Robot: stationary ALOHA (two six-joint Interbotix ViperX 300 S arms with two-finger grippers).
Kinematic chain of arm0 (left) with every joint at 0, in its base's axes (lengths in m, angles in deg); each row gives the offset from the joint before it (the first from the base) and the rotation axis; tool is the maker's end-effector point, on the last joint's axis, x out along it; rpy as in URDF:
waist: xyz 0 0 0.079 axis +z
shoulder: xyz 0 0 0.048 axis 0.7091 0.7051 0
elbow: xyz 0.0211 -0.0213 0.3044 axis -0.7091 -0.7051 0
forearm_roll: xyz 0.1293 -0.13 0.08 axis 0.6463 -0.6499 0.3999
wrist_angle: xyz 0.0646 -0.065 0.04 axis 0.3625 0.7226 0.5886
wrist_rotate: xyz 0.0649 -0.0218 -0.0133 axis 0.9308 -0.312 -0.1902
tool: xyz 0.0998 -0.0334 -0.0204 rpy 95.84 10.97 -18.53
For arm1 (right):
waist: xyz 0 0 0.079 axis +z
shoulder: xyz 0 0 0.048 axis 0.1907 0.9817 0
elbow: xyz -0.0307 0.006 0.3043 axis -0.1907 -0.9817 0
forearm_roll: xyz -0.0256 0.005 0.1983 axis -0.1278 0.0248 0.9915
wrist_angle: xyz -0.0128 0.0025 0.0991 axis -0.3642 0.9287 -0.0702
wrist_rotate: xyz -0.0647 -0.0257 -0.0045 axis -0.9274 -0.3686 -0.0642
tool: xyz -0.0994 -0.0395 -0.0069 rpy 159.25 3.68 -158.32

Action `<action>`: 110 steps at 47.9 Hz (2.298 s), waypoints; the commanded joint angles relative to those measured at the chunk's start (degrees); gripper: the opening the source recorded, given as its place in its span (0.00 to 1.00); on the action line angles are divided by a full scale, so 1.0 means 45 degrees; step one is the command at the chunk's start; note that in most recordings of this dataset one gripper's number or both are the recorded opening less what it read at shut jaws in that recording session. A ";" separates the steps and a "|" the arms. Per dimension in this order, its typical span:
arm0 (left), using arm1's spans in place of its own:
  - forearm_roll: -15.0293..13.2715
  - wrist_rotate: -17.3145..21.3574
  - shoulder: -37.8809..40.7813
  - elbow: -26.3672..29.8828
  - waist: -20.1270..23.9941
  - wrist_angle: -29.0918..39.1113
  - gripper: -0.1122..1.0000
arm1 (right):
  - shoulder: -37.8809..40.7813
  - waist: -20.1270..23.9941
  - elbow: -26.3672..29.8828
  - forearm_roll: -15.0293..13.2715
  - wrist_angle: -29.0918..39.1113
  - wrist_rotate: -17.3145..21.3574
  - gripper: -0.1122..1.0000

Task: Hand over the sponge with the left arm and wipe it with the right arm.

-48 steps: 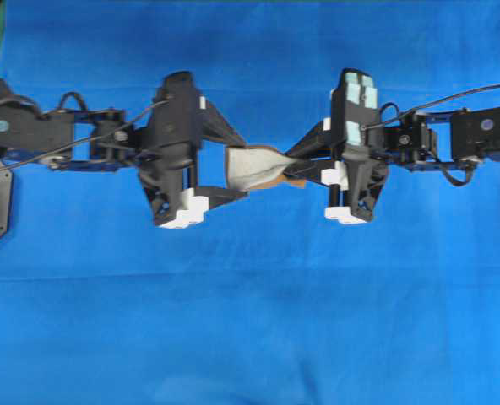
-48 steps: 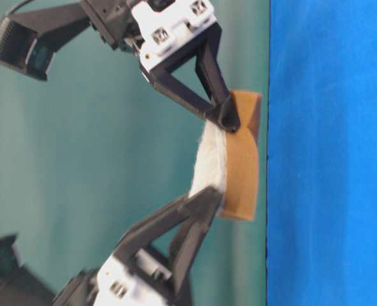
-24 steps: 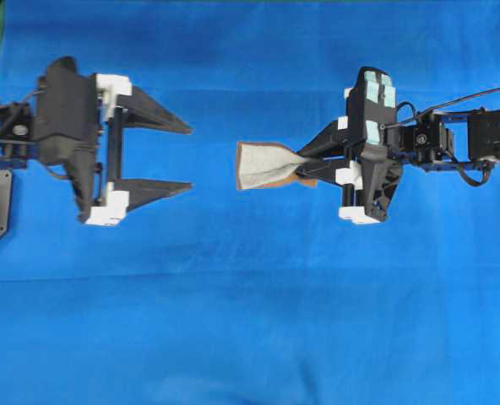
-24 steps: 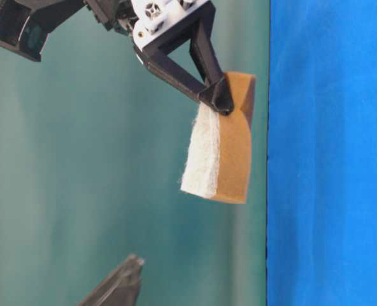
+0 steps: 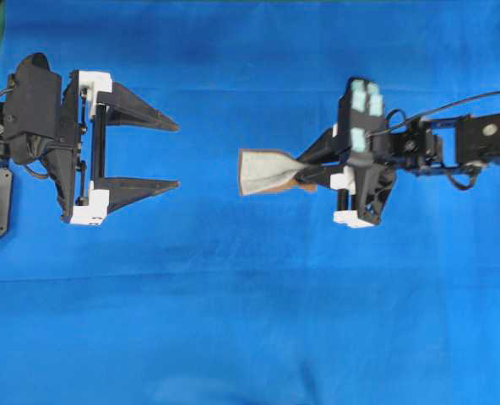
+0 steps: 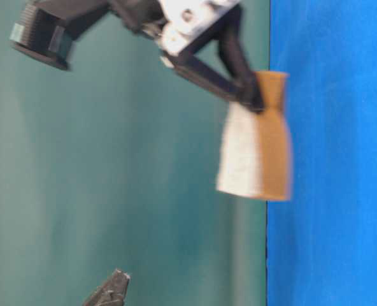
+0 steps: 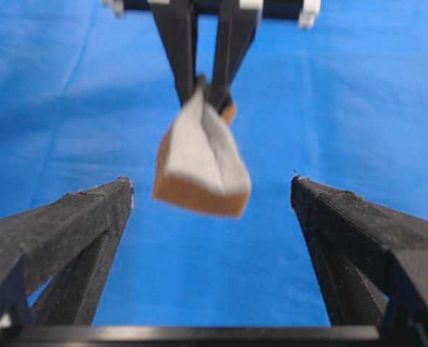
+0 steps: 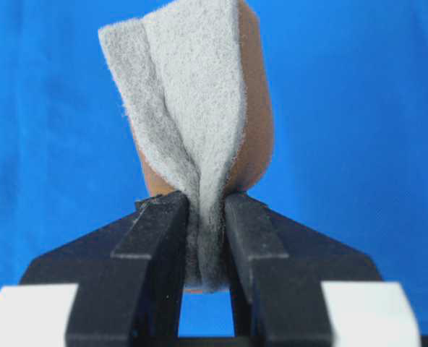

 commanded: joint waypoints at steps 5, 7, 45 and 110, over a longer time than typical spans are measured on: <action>0.0000 0.0000 -0.0059 0.0137 -0.0020 -0.0117 0.90 | 0.1270 0.0254 -0.0039 0.0059 -0.1387 0.0059 0.29; 0.0000 0.0000 -0.0059 0.0137 -0.0020 -0.0117 0.90 | 0.1680 0.0312 -0.0039 0.0078 -0.1660 0.0078 0.29; 0.0020 0.0000 -0.0117 0.0078 0.0137 -0.0078 0.90 | 0.3105 -0.2285 -0.0410 -0.0566 -0.1973 -0.0078 0.29; 0.0000 0.0313 -0.0059 0.0098 0.0215 -0.0039 0.90 | 0.2715 0.2754 0.0508 -0.0703 -0.0195 0.2129 0.29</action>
